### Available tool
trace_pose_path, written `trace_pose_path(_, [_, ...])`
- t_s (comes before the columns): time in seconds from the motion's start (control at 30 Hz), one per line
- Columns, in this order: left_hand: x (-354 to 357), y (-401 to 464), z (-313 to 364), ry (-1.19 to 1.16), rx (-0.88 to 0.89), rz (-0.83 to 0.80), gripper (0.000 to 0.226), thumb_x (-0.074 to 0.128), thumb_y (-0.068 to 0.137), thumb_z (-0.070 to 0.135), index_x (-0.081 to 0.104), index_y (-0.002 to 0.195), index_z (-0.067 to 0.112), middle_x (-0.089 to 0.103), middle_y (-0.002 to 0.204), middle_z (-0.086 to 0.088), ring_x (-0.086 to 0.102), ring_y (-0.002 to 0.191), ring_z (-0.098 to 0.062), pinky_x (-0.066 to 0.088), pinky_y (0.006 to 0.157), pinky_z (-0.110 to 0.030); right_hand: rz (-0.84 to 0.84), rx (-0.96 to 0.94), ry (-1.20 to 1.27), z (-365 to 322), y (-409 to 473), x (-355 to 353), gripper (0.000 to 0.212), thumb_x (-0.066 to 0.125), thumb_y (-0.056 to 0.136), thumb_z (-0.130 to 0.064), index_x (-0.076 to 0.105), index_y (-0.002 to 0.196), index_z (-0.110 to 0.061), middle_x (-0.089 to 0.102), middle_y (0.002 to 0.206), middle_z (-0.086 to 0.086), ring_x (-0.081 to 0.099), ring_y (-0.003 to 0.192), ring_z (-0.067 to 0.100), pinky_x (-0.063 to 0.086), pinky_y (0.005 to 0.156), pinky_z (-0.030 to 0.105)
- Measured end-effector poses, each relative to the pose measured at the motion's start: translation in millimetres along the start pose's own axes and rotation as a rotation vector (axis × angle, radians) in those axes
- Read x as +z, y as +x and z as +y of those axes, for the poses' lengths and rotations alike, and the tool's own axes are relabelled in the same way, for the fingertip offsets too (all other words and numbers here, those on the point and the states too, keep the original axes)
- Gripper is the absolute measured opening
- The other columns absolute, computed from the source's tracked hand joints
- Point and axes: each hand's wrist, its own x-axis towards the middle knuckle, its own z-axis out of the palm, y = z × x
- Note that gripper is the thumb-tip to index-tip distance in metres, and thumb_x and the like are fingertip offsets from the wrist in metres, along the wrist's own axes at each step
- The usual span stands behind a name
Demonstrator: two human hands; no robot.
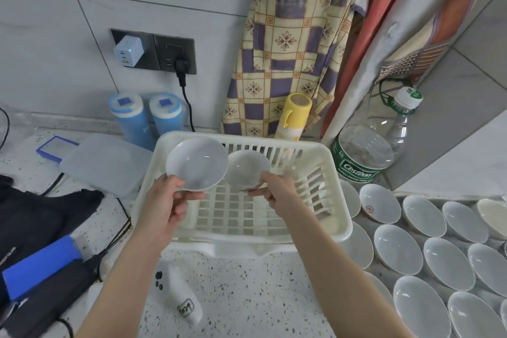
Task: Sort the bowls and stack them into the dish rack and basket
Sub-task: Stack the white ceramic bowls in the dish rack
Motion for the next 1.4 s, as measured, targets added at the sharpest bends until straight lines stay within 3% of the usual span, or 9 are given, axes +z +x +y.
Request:
trace_pose_path(0.1, [6.2, 16.3, 2.7, 0.029, 0.007, 0.002, 0.024, 0.043, 0.088, 0.013, 0.056, 0.107, 0.016, 0.074, 0.072, -0.018, 0.032, 0.035, -0.005, 0.022, 0.032, -0.017, -0.036, 0.019, -0.038, 4.6, 15.6, 15.3, 0.009, 0.048, 0.084, -0.002, 0.057, 0.084, 0.001, 0.065, 0.049, 0.013, 0.057, 0.031, 0.010, 0.021, 0.029, 0.013])
trace_pose_path(0.3, [12.2, 42.1, 1.2, 0.139, 0.050, 0.092, 0.031, 0.044, 0.088, 0.016, 0.057, 0.116, 0.015, 0.076, 0.077, -0.017, 0.027, 0.042, -0.012, 0.023, 0.037, -0.020, -0.080, 0.060, -0.098, 11.1, 33.8, 38.1, 0.013, 0.045, 0.082, 0.002, 0.056, 0.081, -0.004, 0.067, 0.054, 0.014, 0.059, 0.033, 0.010, 0.020, 0.029, 0.013])
trace_pose_path(0.47, [13.5, 56.6, -0.5, 0.173, 0.096, 0.138, 0.030, 0.045, 0.089, 0.015, 0.059, 0.115, 0.015, 0.075, 0.073, -0.015, 0.026, 0.037, -0.011, 0.024, 0.034, -0.019, -0.106, 0.043, -0.117, 14.7, 45.7, 43.6, 0.012, 0.045, 0.083, 0.005, 0.053, 0.083, -0.004, 0.069, 0.099, 0.030, 0.045, 0.023, 0.005, 0.018, 0.029, 0.012])
trace_pose_path(0.63, [14.8, 61.6, -7.3, 0.215, 0.068, 0.141, 0.021, 0.043, 0.092, 0.014, 0.059, 0.105, 0.014, 0.074, 0.069, -0.014, 0.027, 0.033, -0.008, 0.023, 0.033, -0.017, -0.156, 0.064, -0.208, 21.4, 58.5, 47.5, 0.015, 0.044, 0.082, -0.001, 0.055, 0.091, -0.006, 0.071, 0.065, 0.013, 0.046, 0.028, 0.005, 0.019, 0.032, 0.013])
trace_pose_path(0.8, [17.4, 63.1, -11.9, 0.275, 0.056, 0.079, 0.024, 0.042, 0.090, 0.010, 0.060, 0.105, 0.012, 0.074, 0.070, -0.018, 0.027, 0.031, -0.009, 0.023, 0.033, -0.016, -0.220, 0.029, -0.211, 28.5, 55.8, 45.2, 0.016, 0.044, 0.088, -0.007, 0.059, 0.093, -0.011, 0.071, 0.063, 0.005, 0.045, 0.035, 0.004, 0.019, 0.034, 0.015])
trace_pose_path(1.0, [20.9, 62.7, -16.4, 0.390, 0.028, 0.002, 0.023, 0.043, 0.091, 0.010, 0.060, 0.103, 0.021, 0.074, 0.066, -0.015, 0.034, 0.032, -0.008, 0.026, 0.032, -0.017, 0.132, -0.307, -0.401, 23.0, 43.5, 28.6, 0.022, 0.045, 0.097, -0.036, 0.060, 0.100, -0.021, 0.070, 0.064, -0.005, 0.066, 0.063, 0.010, 0.045, 0.052, 0.024])
trace_pose_path(1.13, [22.6, 62.5, -21.3, 0.436, -0.002, -0.044, 0.026, 0.040, 0.093, 0.010, 0.060, 0.101, 0.024, 0.072, 0.062, -0.014, 0.037, 0.033, -0.007, 0.029, 0.034, -0.018, 0.011, -0.437, -0.359, 16.4, 36.2, 25.8, 0.031, 0.040, 0.098, -0.033, 0.067, 0.095, -0.017, 0.069, 0.067, -0.002, 0.066, 0.063, 0.013, 0.050, 0.063, 0.032])
trace_pose_path(1.27, [20.8, 64.3, -21.8, 0.470, 0.023, -0.054, 0.025, 0.039, 0.094, 0.010, 0.060, 0.101, 0.021, 0.071, 0.059, -0.011, 0.038, 0.033, -0.006, 0.030, 0.034, -0.017, -0.059, -0.463, -0.278, 9.8, 34.4, 24.8, 0.029, 0.042, 0.099, -0.026, 0.068, 0.091, -0.014, 0.065, 0.064, -0.006, 0.056, 0.057, 0.003, 0.040, 0.054, 0.016])
trace_pose_path(1.4, [19.1, 65.6, -23.1, 0.502, 0.012, -0.093, 0.024, 0.041, 0.094, 0.013, 0.059, 0.106, 0.021, 0.074, 0.064, -0.008, 0.041, 0.034, -0.007, 0.033, 0.035, -0.017, -0.058, -0.537, -0.540, 7.1, 34.9, 27.6, 0.014, 0.049, 0.092, -0.016, 0.060, 0.101, -0.020, 0.057, 0.062, 0.002, 0.041, 0.043, 0.005, 0.032, 0.041, 0.017])
